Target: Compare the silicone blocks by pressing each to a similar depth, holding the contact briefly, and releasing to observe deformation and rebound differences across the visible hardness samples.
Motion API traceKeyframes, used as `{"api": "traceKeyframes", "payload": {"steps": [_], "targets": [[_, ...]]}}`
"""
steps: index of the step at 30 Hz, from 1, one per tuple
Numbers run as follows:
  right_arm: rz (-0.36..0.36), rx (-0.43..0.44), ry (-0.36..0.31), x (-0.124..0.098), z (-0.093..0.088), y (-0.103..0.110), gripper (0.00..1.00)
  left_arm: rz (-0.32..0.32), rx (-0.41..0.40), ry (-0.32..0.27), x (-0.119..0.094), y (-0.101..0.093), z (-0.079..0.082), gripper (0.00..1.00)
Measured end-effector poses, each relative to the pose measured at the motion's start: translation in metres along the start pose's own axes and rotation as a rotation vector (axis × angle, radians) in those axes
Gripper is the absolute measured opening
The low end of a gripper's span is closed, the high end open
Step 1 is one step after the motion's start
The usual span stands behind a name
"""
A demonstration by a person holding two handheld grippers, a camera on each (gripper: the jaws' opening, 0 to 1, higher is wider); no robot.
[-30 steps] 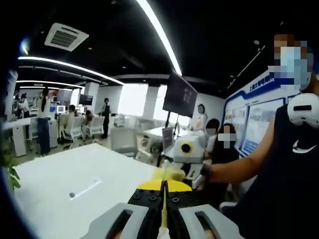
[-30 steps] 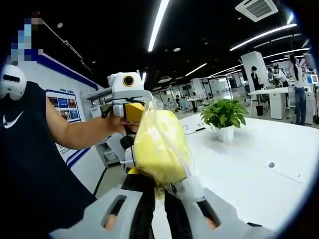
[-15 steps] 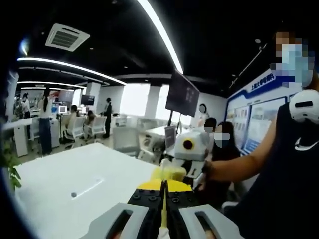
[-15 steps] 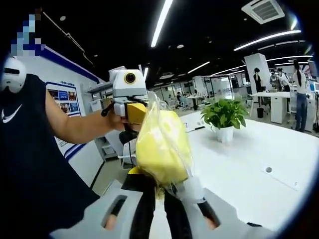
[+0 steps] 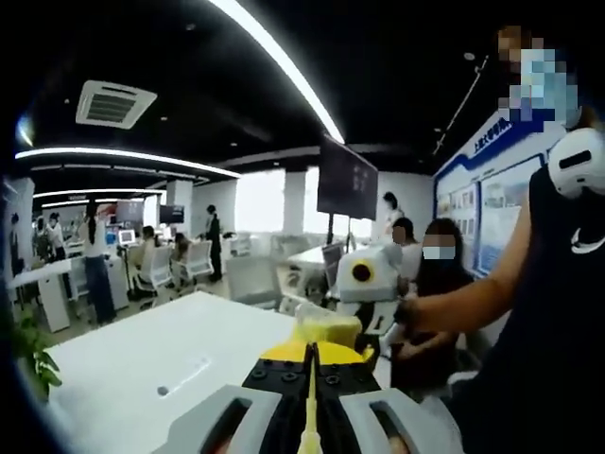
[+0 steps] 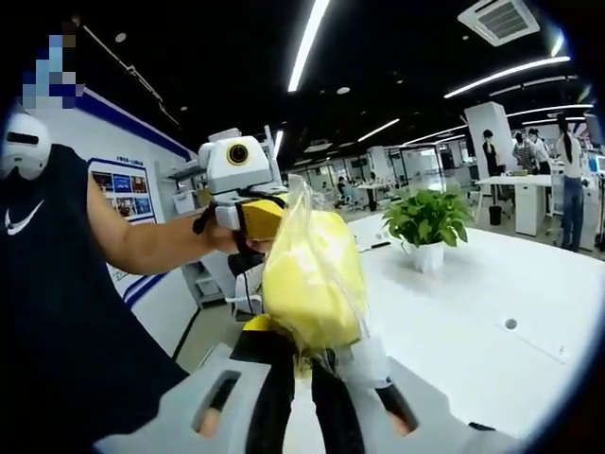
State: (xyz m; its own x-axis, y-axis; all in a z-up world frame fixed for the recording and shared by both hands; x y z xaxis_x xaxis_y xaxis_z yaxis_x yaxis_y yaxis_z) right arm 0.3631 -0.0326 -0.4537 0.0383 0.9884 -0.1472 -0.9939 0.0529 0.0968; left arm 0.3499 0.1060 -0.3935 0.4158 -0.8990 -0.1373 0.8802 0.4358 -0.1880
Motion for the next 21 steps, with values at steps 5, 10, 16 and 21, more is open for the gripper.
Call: {"api": "traceKeyframes", "payload": {"steps": [5, 10, 16, 21], "targets": [[0.015, -0.002, 0.013, 0.0001, -0.0001, 0.004, 0.01, 0.02, -0.085, 0.019, -0.0033, -0.0026, -0.0013, 0.0], [0.021, 0.016, -0.001, -0.0015, 0.0, 0.0063, 0.0, 0.032, -0.089, -0.001, -0.0034, -0.0064, -0.0008, 0.0], [0.017, 0.005, 0.009, -0.0015, 0.0004, 0.0107, 0.0, 0.026, -0.107, 0.013, -0.0057, -0.0104, -0.001, 0.0], [0.015, 0.011, 0.018, 0.0, 0.002, 0.0109, 0.0, 0.047, -0.082, 0.004, -0.007, -0.0103, -0.0014, 0.0]]}}
Point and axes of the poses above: the point that each gripper's makers call its tool centre point, and the gripper's own axes: x roughly forward along the fingers, y roughly to its left, z roughly out of its top, the point moved 7 cm from there along -x, roughly backward along the fingers, and after that the axes turned 8 degrees about -x, right-handed, at the moved point
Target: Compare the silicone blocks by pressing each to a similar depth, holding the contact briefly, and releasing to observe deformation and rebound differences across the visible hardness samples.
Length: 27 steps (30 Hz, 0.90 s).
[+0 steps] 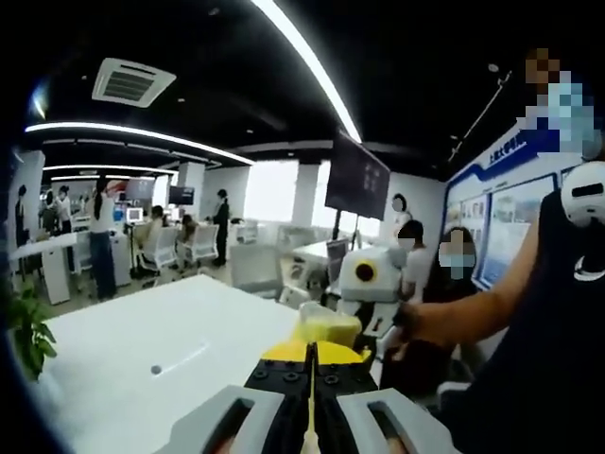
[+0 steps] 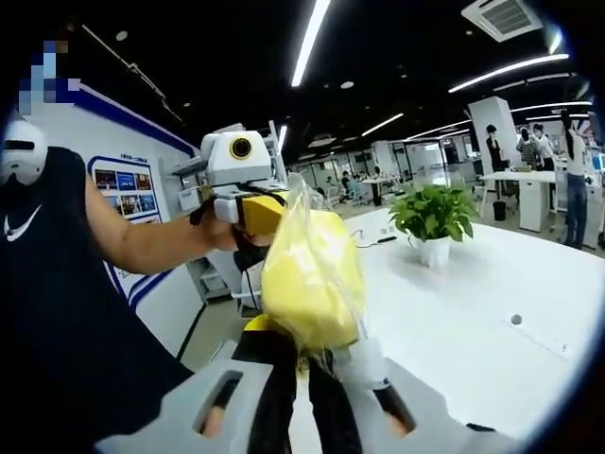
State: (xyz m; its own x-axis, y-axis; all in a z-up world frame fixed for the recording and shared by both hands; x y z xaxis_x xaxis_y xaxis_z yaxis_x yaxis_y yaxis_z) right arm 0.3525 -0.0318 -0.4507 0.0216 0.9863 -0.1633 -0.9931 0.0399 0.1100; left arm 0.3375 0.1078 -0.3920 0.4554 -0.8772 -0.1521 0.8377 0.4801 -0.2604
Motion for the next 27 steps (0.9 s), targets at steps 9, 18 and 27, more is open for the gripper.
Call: {"api": "traceKeyframes", "payload": {"steps": [9, 18, 27], "targets": [[0.002, -0.024, 0.005, 0.0, 0.005, 0.005, 0.0, -0.022, -0.004, -0.006, -0.004, -0.003, 0.003, 0.0], [-0.033, -0.045, -0.098, -0.001, 0.013, 0.004, 0.05, -0.068, -0.056, -0.057, -0.005, -0.006, 0.015, 0.0], [-0.11, -0.083, -0.12, -0.001, 0.012, -0.007, 0.26, -0.081, -0.046, -0.078, -0.004, -0.005, 0.021, 0.0]]}}
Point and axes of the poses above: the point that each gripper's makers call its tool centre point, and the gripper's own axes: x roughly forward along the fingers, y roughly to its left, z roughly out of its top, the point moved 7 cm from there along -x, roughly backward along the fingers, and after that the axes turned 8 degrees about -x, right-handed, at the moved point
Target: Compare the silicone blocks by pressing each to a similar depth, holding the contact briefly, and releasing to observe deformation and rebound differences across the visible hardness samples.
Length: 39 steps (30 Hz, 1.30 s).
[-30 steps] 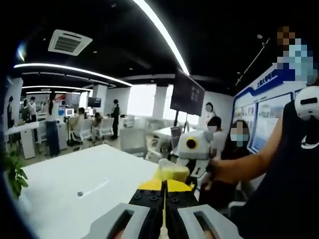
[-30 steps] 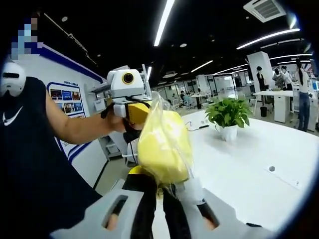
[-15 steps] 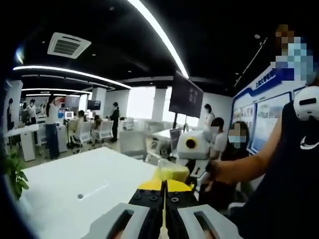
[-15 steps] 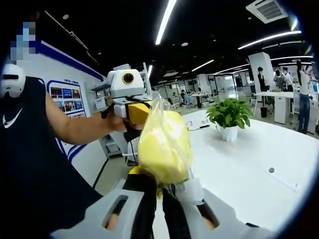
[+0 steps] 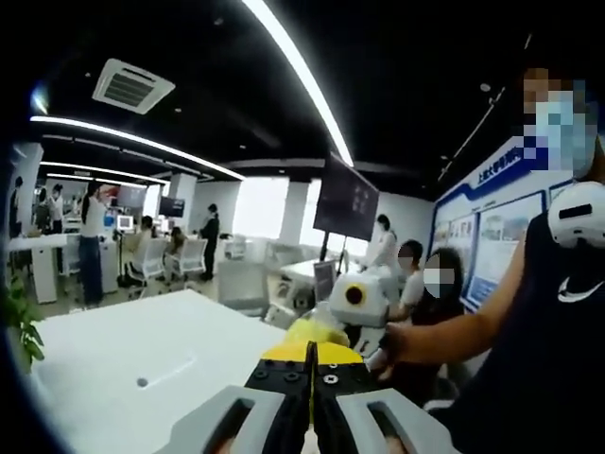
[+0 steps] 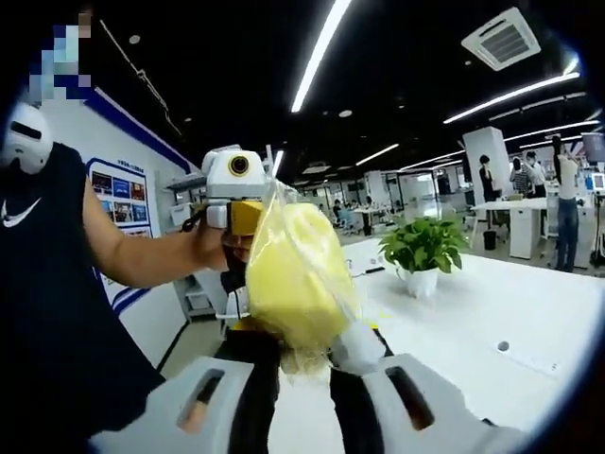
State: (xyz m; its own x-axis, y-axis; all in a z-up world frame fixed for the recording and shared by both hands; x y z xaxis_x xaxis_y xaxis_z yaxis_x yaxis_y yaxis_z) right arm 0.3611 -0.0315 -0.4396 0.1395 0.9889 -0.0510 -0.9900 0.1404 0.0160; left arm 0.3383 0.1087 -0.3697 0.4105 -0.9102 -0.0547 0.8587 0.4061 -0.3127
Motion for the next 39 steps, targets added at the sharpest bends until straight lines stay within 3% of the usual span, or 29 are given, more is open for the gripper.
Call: {"api": "traceKeyframes", "payload": {"steps": [4, 8, 12, 18, 26, 28, 31, 39], "targets": [[-0.01, 0.006, -0.025, -0.005, 0.001, 0.001, 0.34, 0.002, -0.01, 0.0, 0.0, 0.001, 0.003, 0.0], [-0.087, 0.007, -0.064, -0.011, 0.0, -0.007, 0.58, 0.01, -0.026, -0.019, -0.002, 0.006, 0.006, 0.0], [-0.178, -0.052, -0.065, -0.022, -0.004, -0.017, 0.74, 0.021, -0.067, -0.051, -0.004, 0.013, 0.01, 0.0], [-0.278, -0.052, -0.071, -0.044, -0.009, -0.026, 0.97, 0.046, -0.094, -0.077, -0.008, 0.022, 0.011, 0.0], [-0.425, -0.096, -0.021, -0.082, -0.028, -0.033, 0.96, 0.072, -0.109, -0.08, -0.016, 0.033, 0.006, 0.0], [-0.451, -0.081, 0.004, -0.092, -0.039, -0.032, 0.96, 0.084, -0.115, -0.077, -0.017, 0.035, 0.002, 0.0], [-0.491, -0.059, 0.033, -0.103, -0.054, -0.033, 0.96, 0.109, -0.201, -0.105, -0.019, 0.04, -0.003, 0.0], [-0.591, -0.005, 0.051, -0.131, -0.092, -0.024, 0.96, 0.154, -0.252, -0.11, -0.024, 0.05, -0.024, 0.0]]}}
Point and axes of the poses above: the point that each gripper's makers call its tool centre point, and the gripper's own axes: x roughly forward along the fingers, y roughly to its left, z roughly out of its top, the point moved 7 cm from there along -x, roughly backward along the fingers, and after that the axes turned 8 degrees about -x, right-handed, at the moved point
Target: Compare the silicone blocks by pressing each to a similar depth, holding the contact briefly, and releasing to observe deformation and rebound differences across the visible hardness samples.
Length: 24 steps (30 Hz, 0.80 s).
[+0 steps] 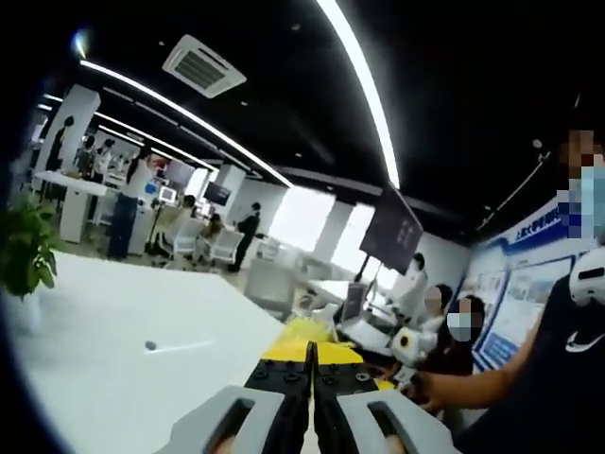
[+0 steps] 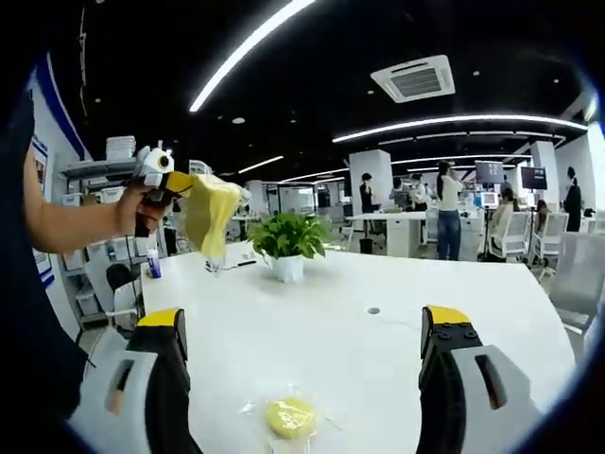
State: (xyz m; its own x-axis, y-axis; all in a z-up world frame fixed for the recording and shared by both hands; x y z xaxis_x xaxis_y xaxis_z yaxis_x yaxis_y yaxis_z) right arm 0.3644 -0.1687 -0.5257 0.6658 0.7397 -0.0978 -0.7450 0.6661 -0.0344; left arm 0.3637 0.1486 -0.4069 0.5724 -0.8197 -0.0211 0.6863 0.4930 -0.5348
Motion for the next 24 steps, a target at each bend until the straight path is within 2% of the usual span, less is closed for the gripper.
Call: {"api": "traceKeyframes", "payload": {"steps": [7, 12, 24], "targets": [[-0.055, -0.064, 0.079, -0.018, -0.037, 0.003, 0.96, 0.031, -0.056, 0.019, -0.003, 0.014, -0.018, 0.0], [-0.078, -0.046, 0.093, -0.028, -0.054, 0.006, 0.96, 0.051, -0.078, 0.03, -0.002, 0.023, -0.031, 0.0], [-0.108, 0.001, 0.112, -0.042, -0.071, 0.005, 0.96, 0.074, -0.162, 0.059, -0.005, 0.041, -0.058, 0.0]]}}
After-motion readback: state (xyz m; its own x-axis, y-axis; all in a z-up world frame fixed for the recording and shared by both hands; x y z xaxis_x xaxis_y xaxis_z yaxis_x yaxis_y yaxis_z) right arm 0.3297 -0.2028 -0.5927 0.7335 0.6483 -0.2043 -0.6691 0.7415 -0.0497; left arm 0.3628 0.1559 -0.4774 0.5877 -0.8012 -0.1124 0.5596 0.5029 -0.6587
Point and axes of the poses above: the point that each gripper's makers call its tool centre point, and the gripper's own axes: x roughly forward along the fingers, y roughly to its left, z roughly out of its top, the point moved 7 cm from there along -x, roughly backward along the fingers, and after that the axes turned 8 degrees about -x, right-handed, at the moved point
